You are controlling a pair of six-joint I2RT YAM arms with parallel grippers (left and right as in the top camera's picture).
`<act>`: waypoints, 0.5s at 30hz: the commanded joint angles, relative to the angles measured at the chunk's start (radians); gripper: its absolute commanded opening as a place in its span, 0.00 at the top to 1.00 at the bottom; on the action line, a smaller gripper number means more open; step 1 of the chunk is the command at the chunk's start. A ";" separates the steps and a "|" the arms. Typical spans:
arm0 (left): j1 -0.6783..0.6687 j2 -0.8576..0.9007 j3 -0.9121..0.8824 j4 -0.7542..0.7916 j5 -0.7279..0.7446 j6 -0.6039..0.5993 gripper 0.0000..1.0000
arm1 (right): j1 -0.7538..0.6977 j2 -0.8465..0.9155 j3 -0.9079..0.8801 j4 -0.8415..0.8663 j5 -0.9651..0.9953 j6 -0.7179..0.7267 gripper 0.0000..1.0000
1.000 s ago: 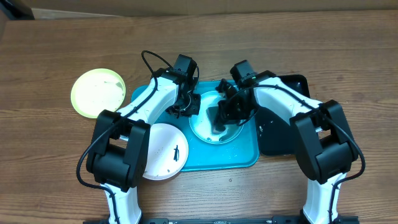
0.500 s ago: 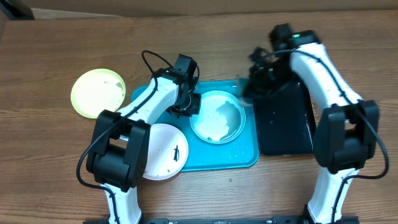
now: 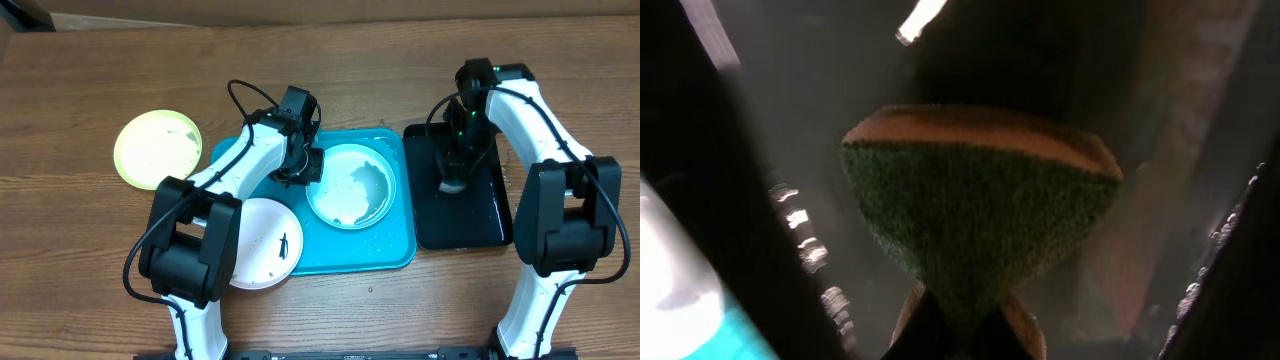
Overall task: Clean dirty plates on tray and stack at the side
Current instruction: 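Return the sponge to the black tray and raise right gripper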
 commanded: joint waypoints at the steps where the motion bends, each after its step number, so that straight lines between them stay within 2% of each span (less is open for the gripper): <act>1: -0.002 0.018 -0.003 0.005 0.004 -0.014 0.96 | 0.002 -0.013 -0.038 0.041 0.093 0.018 0.96; 4: -0.002 0.019 -0.003 0.004 0.004 -0.017 0.96 | 0.002 -0.013 -0.050 0.070 0.117 0.017 0.96; 6: -0.002 0.018 -0.003 0.004 0.004 -0.018 0.96 | 0.002 -0.013 -0.050 0.077 0.116 0.018 0.57; 8: -0.002 0.019 -0.003 0.004 0.004 -0.018 0.94 | 0.002 -0.013 -0.039 0.070 0.116 0.017 0.35; 9: -0.002 0.019 -0.003 0.004 0.004 -0.018 0.87 | 0.002 -0.013 -0.027 0.062 0.117 0.013 0.27; 11: -0.002 0.019 -0.003 0.004 0.003 -0.018 0.79 | -0.002 -0.013 0.022 0.031 0.117 0.010 0.24; 15: -0.002 0.019 -0.006 0.004 0.003 -0.045 0.77 | -0.029 -0.013 0.189 -0.065 0.105 0.011 0.24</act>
